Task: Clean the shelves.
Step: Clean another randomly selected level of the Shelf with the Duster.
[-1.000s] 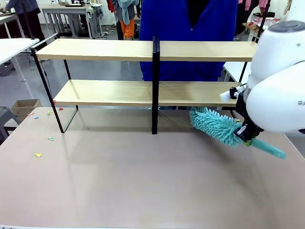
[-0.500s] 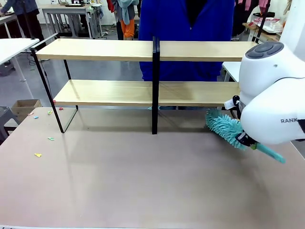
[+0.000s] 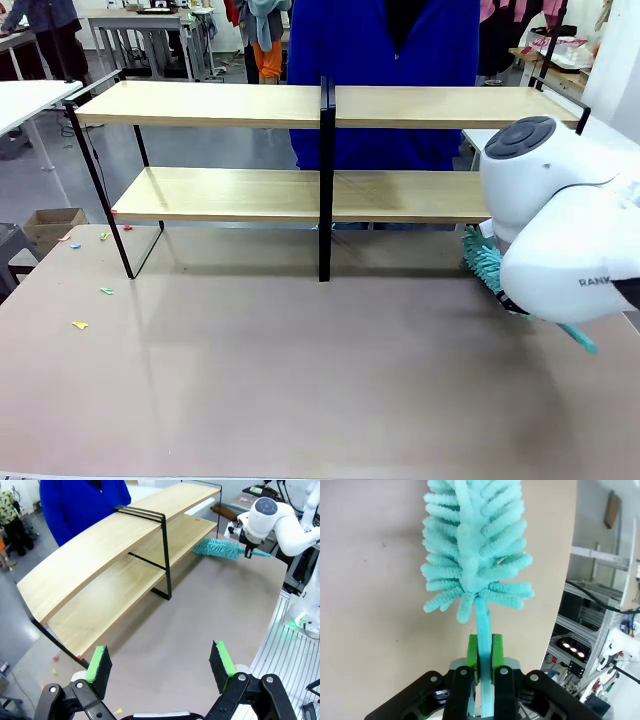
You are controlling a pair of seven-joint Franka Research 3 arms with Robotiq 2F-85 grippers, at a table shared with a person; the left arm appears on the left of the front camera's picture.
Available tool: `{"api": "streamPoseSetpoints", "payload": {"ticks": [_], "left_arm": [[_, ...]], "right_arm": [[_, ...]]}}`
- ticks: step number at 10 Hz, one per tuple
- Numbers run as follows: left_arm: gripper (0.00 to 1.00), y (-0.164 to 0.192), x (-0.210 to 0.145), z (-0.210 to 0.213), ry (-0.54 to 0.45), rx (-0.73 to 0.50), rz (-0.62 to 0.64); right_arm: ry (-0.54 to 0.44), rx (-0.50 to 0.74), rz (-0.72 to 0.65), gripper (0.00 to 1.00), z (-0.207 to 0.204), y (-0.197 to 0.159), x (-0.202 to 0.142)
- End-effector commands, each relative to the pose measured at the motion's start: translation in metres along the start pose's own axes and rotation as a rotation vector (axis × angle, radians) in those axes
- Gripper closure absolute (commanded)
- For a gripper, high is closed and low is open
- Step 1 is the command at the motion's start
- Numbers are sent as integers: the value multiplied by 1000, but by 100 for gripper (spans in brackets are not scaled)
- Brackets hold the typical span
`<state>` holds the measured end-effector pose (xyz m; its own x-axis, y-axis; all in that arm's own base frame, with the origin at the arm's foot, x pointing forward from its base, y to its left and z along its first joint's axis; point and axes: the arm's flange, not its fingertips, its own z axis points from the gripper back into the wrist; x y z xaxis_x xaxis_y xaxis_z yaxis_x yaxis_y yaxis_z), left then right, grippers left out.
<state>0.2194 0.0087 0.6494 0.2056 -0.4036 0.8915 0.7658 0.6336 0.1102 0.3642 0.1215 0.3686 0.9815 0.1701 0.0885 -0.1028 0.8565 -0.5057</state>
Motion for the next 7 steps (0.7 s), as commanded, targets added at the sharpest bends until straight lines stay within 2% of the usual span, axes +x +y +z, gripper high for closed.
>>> {"api": "streamPoseSetpoints", "payload": {"ticks": [1, 5, 7], "left_arm": [[0, 1, 0, 0, 0, -2, 2], [0, 1, 0, 0, 0, -2, 2], [0, 1, 0, 0, 0, -2, 2]], "right_arm": [[-19, -52, -39, 88, -14, 16, 10], [-90, -79, -94, 88, -17, 13, 43], [-84, -101, -110, 88, -13, 10, 50]]}}
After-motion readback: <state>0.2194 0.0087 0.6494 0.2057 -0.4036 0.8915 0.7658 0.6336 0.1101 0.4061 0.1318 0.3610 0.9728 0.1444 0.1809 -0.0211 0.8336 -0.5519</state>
